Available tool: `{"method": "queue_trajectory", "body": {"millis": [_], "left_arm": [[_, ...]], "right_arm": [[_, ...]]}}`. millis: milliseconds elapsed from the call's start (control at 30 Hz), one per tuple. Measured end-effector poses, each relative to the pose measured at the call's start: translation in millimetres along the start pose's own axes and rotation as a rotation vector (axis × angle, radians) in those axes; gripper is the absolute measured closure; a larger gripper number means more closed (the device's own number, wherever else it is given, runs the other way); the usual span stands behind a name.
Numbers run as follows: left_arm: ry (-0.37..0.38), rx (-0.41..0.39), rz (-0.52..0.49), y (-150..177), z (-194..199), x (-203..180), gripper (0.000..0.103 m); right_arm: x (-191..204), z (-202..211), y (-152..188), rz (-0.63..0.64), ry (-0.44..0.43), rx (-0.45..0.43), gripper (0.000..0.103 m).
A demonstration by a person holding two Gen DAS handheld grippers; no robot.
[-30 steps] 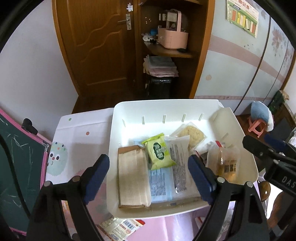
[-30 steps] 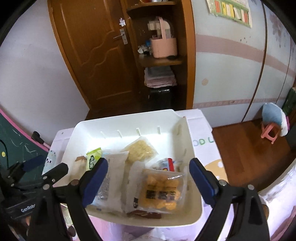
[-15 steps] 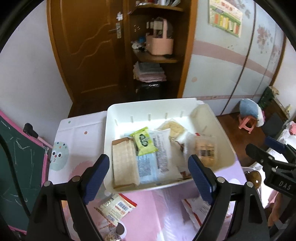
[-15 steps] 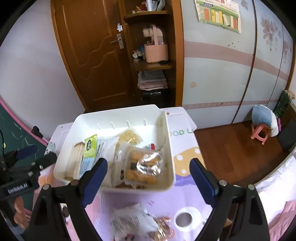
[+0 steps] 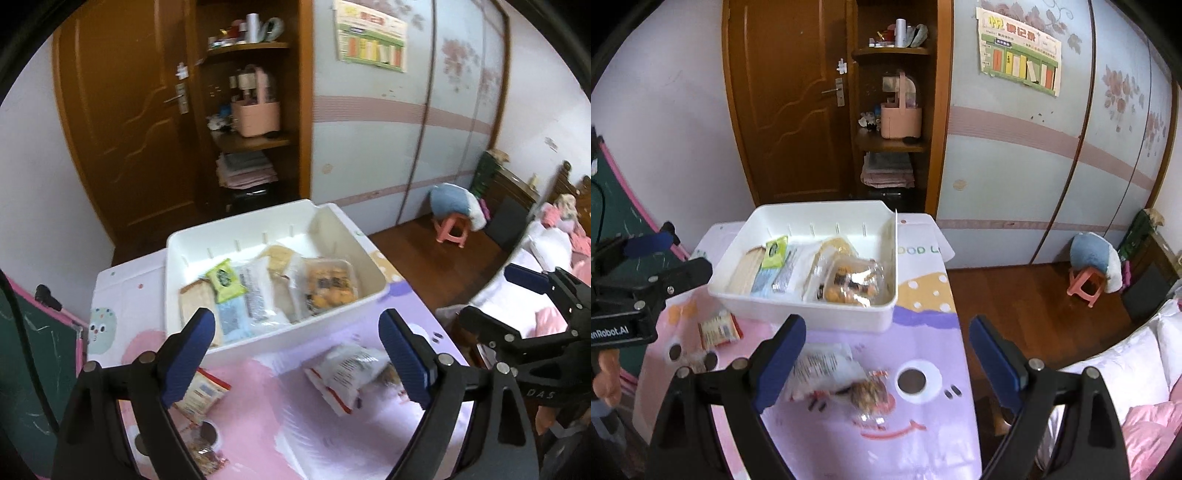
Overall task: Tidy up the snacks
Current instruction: 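Move both tools back toward the last snacks on the table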
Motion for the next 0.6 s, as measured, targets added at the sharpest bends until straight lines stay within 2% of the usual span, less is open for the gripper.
{"method": "queue_trajectory", "body": {"millis": [167,333,500,600], "left_arm": [[0.030,0.029,-0.066,26,-10,-26,0.013],[0.041,0.098,-0.114,54,-41,-44,0.013],[0.058,0.185,-0.159,77,-78,-56,0.013],[0.047,0.209,-0.197,84,-97,-61,0.013]], "right_arm": [[-10,-8,29,-0.018,0.025,0.048,0.012],[-23,-31,54,-0.062,0.039,0.118,0.012],[-30,-57,76,-0.119,-0.011,0.184,0.012],[-29,-74,86,-0.126,-0.029,0.214,0.013]]}}
Point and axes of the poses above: each gripper's, at about its wrist camera, not at the fingertips, and z roughly against the way its jaws point, x to its left, y to its underside, the point moved 3 cm from there along -z, roughly the way its jaws point, and after that the axes turned 7 degrees about -y, right-handed, at the moved point
